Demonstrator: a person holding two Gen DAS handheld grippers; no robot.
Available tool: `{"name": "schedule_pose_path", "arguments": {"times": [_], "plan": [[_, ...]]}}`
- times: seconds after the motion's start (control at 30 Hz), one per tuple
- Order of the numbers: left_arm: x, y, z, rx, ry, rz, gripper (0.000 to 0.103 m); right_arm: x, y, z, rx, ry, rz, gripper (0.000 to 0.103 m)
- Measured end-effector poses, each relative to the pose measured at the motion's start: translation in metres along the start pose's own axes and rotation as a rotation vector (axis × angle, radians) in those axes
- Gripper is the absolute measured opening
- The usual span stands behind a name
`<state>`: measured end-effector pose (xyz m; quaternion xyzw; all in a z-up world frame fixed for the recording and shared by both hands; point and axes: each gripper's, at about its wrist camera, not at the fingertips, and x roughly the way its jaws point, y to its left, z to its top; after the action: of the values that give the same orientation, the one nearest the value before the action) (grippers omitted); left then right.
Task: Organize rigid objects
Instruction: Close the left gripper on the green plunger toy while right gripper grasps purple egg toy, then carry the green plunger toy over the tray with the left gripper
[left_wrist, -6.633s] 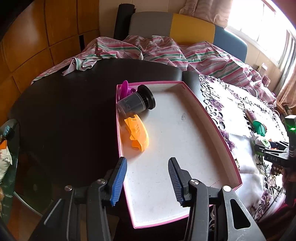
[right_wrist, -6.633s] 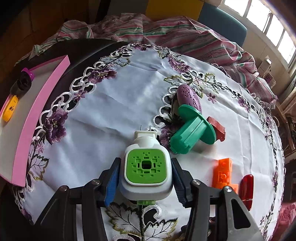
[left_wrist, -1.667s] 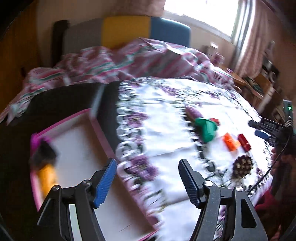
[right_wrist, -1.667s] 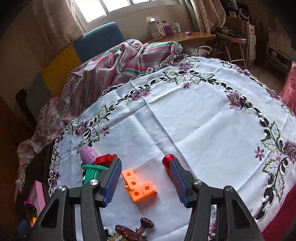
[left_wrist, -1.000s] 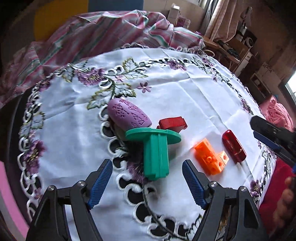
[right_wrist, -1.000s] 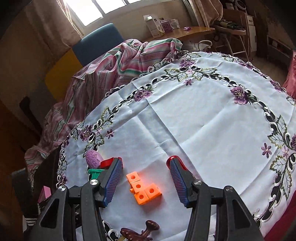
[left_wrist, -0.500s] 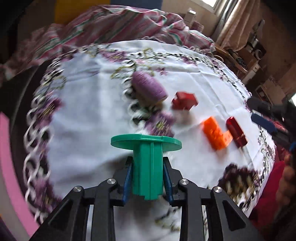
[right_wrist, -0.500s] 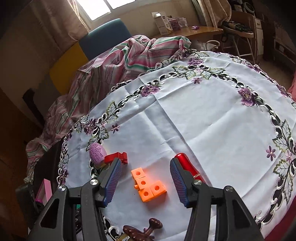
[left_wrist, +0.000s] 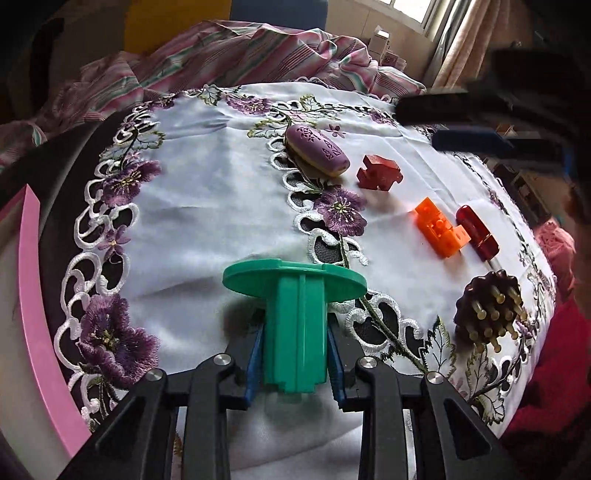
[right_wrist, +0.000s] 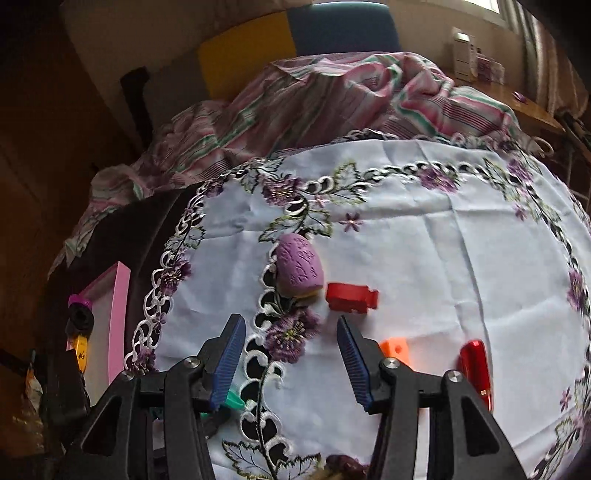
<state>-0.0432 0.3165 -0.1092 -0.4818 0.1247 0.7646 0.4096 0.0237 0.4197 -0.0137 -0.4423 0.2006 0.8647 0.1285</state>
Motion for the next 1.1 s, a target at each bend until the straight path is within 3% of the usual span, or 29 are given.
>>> {"name": "schedule_pose_path", "arguments": {"times": [0.17,0.27,0.4,0.43,0.47,0.5,0.6,0.83,0.97,1.1], "plan": [[0.0,0.001,-0.001,-0.008,-0.018,-0.006,0.031,0.052,0.015,0.039,-0.088,0.105,-0.051,0.055],[-0.001,0.003,-0.003,-0.021,-0.026,-0.023,0.03,0.084,0.015,0.05,-0.132,0.165,-0.138,0.057],[-0.001,0.005,-0.003,-0.026,-0.036,-0.034,0.031,0.119,0.01,0.056,-0.138,0.24,-0.168,0.059],[-0.001,0.005,-0.003,-0.024,-0.038,-0.034,0.031,0.126,0.011,0.054,-0.154,0.262,-0.185,0.057],[-0.001,0.004,-0.004,-0.02,-0.04,-0.033,0.031,0.134,0.012,0.05,-0.173,0.291,-0.214,0.048],[-0.001,0.004,-0.004,-0.016,-0.041,-0.032,0.031,0.134,0.014,0.047,-0.179,0.285,-0.206,0.035],[-0.001,0.004,-0.006,-0.012,-0.052,-0.034,0.03,0.117,0.024,0.038,-0.207,0.256,-0.157,0.029],[-0.003,0.003,-0.007,0.004,-0.063,-0.031,0.03,0.069,0.028,-0.017,-0.22,0.268,-0.064,0.029],[-0.006,-0.002,-0.008,0.02,-0.06,-0.005,0.03,0.053,0.026,-0.05,-0.188,0.272,-0.072,0.028],[-0.016,0.002,-0.011,-0.003,-0.047,0.005,0.03,0.052,0.014,-0.06,-0.119,0.26,-0.056,0.028]]}}
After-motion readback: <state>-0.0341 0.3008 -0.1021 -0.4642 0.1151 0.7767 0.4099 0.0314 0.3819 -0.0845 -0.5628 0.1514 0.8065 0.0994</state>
